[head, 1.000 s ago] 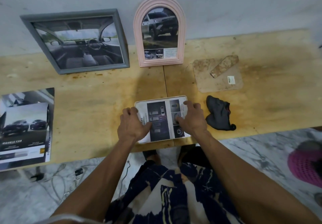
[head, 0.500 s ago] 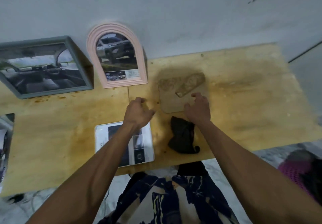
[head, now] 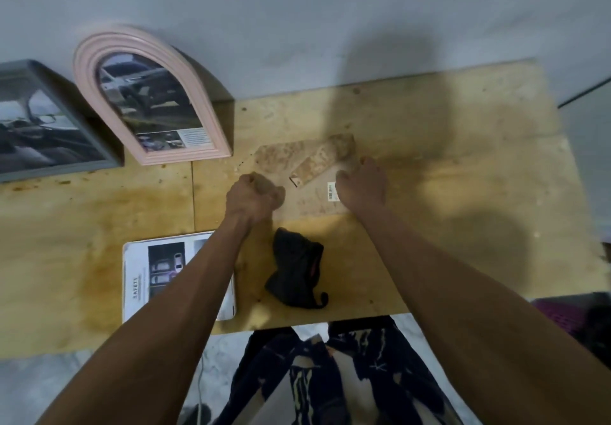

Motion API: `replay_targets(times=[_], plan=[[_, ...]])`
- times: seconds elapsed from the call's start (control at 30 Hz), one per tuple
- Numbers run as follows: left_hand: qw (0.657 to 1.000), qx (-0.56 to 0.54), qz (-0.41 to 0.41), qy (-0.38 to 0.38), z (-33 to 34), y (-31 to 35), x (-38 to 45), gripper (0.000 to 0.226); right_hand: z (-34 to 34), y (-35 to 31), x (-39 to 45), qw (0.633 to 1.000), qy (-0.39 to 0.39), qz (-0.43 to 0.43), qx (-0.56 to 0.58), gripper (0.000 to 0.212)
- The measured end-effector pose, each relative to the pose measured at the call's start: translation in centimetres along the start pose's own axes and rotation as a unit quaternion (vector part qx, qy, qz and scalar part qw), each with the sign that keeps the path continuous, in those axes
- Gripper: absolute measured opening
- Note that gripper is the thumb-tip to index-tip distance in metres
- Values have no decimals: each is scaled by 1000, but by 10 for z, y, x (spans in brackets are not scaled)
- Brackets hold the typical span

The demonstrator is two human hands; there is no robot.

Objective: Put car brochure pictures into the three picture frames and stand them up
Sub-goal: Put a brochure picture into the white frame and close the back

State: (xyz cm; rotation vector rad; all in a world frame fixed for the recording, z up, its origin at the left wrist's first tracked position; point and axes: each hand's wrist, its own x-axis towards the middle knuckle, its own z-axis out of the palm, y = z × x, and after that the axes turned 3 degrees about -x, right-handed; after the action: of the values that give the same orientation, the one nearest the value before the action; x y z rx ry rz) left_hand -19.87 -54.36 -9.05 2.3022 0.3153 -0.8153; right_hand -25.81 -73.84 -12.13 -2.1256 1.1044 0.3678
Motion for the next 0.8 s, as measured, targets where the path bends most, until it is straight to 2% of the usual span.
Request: replay_targets(times=[0.1, 0.23, 0.3, 0.37, 0.4, 0.43, 0.5, 0.57, 0.7, 0.8], plan=[[999, -23, -24, 18, 4, 6, -2, 69, 3, -1, 5, 1000, -5, 23, 17, 53], [996, -65, -50, 23, 7, 4, 5, 90, 4, -5, 10, 998, -5, 54, 44, 56], [993, -94, -67, 30, 9, 5, 7, 75, 2, -6, 12, 994, -7, 70, 79, 63], [991, -98, -75, 54, 10, 5, 9, 39, -2, -7, 12, 989, -12, 90, 114, 74], [990, -102, -77, 67, 10, 5, 9, 31, -5, -8, 12, 987, -17, 96, 128, 76], [988, -111, -75, 72, 9, 5, 7, 33, -7, -8, 11, 985, -23, 99, 143, 73], [987, -130, -68, 64, 2, 5, 3, 59, -10, -11, 6, 976, -35, 102, 187, 62], [983, -160, -67, 53, -7, 4, -2, 74, -6, -14, -1, 965, -39, 105, 235, 67], [977, -193, -61, 62, -35, -11, -10, 67, 4, -30, -28, 951, -80, 85, 285, 84], [976, -201, -65, 61, -66, -37, -15, 65, 20, -46, -56, 947, -90, 53, 302, 88]])
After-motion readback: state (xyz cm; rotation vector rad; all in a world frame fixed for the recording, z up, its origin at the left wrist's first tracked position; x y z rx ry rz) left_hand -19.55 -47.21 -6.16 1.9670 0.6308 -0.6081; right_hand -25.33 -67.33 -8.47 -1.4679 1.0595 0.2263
